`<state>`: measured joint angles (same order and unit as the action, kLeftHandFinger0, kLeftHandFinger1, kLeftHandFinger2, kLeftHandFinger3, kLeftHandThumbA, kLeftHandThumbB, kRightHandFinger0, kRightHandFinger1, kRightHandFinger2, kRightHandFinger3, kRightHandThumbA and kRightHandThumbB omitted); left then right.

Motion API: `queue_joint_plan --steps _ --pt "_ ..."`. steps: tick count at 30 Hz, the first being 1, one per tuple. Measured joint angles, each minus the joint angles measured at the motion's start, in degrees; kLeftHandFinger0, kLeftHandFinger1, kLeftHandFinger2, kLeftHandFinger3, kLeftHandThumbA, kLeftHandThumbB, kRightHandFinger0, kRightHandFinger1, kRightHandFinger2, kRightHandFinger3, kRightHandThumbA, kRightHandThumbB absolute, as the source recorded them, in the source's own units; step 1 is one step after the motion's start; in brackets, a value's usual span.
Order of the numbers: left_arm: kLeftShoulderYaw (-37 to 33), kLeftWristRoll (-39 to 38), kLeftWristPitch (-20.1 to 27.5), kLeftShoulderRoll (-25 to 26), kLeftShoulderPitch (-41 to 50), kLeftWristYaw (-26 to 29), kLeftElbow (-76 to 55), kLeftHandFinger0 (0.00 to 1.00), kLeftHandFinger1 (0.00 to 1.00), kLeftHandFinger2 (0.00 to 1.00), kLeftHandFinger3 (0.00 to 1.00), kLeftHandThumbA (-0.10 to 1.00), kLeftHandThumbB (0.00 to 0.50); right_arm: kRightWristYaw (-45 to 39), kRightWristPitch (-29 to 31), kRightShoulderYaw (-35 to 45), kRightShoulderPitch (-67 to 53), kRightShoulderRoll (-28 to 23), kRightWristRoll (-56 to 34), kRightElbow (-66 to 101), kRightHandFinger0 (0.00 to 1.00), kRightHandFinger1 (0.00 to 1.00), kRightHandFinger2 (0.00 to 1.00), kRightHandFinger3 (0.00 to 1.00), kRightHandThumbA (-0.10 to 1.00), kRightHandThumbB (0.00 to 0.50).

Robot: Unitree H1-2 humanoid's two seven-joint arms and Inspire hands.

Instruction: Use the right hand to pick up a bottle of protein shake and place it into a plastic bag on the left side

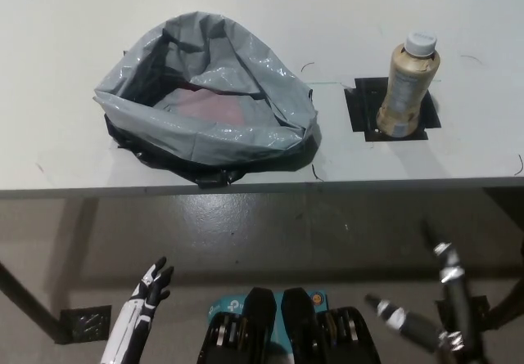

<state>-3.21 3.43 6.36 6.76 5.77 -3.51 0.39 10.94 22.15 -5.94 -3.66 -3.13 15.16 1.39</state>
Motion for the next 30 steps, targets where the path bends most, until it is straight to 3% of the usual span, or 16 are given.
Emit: queue_joint_plan --steps 2,6,9,11,18,22,28,30 --pt "0.2 -0.3 0.3 0.0 -0.2 -0.2 -0.1 1.00 1.00 1.00 1.00 1.00 0.109 0.7 0.0 1.8 1.8 0.4 0.8 3.8 1.00 1.00 1.00 1.00 0.91 0.396" --pt "0.5 -0.7 0.4 0.0 -0.2 -0.4 -0.3 1.00 1.00 1.00 1.00 1.00 0.109 0.8 -0.5 3.8 5.0 0.4 1.3 7.6 1.00 1.00 1.00 1.00 0.97 0.408" --pt "0.6 -1.1 0.7 0.0 -0.2 -0.6 -0.3 1.00 1.00 1.00 1.00 1.00 0.118 1.1 -3.0 8.0 14.7 -0.3 1.8 9.1 1.00 1.00 1.00 1.00 0.99 0.393" --pt "0.6 -1.1 0.9 0.0 -0.2 -0.7 -0.3 1.00 1.00 1.00 1.00 1.00 0.137 1.1 -4.3 9.0 17.7 -0.4 1.8 8.5 1.00 1.00 1.00 1.00 1.00 0.412" --pt "0.5 -0.7 1.5 -0.1 -0.1 -0.7 -0.3 1.00 1.00 1.00 1.00 1.00 0.145 1.2 -10.3 11.5 26.2 -0.5 1.8 -2.0 1.00 1.00 1.00 1.00 0.94 0.353" --pt "0.4 -0.3 1.7 -0.1 0.0 -0.7 -0.3 1.00 1.00 1.00 1.00 1.00 0.138 1.8 -11.2 12.1 30.8 -1.6 1.8 -10.6 1.00 1.00 1.00 1.00 0.97 0.396" --pt "0.4 0.6 2.0 -0.1 0.0 -0.7 -0.3 1.00 1.00 1.00 1.00 1.00 0.154 2.0 -11.6 12.2 37.4 -3.4 1.5 -21.1 1.00 1.00 1.00 1.00 0.95 0.374" --pt "0.4 0.8 2.1 -0.1 0.0 -0.7 -0.3 1.00 1.00 1.00 1.00 1.00 0.152 2.0 -11.4 12.0 38.8 -3.7 1.5 -23.7 1.00 1.00 1.00 1.00 0.96 0.400"
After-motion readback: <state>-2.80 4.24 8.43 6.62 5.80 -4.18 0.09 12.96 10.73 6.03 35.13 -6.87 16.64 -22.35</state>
